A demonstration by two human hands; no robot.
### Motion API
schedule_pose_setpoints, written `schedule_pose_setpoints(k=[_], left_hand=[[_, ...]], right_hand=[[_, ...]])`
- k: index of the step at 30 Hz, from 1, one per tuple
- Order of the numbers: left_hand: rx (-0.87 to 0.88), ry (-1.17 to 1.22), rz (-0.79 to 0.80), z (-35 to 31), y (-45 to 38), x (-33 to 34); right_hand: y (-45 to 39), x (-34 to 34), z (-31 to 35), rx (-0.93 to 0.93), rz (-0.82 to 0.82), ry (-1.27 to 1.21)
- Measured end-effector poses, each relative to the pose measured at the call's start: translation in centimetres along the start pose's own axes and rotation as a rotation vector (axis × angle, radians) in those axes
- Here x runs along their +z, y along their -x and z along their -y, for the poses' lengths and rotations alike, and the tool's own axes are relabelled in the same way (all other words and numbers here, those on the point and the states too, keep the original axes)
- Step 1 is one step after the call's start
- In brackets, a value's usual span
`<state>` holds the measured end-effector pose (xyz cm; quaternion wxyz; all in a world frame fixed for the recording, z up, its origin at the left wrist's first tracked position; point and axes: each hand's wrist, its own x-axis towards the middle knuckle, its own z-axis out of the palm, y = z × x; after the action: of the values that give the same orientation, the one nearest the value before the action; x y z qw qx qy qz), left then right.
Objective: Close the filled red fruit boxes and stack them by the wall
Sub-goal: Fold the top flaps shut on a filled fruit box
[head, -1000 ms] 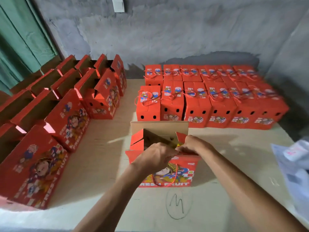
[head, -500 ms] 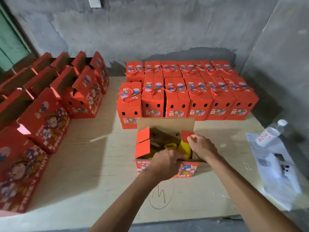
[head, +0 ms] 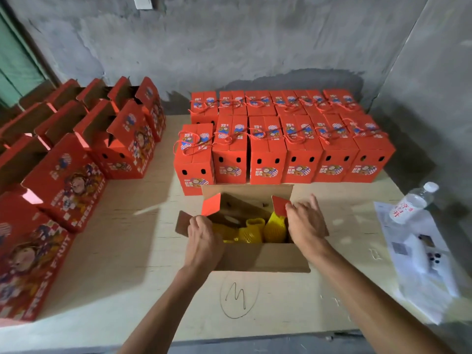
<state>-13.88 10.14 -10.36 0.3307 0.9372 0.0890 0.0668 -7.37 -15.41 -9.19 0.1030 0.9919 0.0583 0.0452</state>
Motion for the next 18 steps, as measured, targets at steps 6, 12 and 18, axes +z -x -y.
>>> schedule_pose_setpoints(k=[6,12,18], left_hand=[[0.064,-0.187,0.055,0.7,-2.4,0.6],[0.069,-0.074,-0.057,2.9,-5.2,1.1],[0.038,0.064,-0.122,3.4,-5.3,2.2]], right_hand=[[0.8,3.4,0.6,0.099,-0.14,-0.529],[0.2,4.5,1.3,0.148,-0.4,-0.698],[-0.2,5.5,1.4,0.184,-0.376,-0.701]])
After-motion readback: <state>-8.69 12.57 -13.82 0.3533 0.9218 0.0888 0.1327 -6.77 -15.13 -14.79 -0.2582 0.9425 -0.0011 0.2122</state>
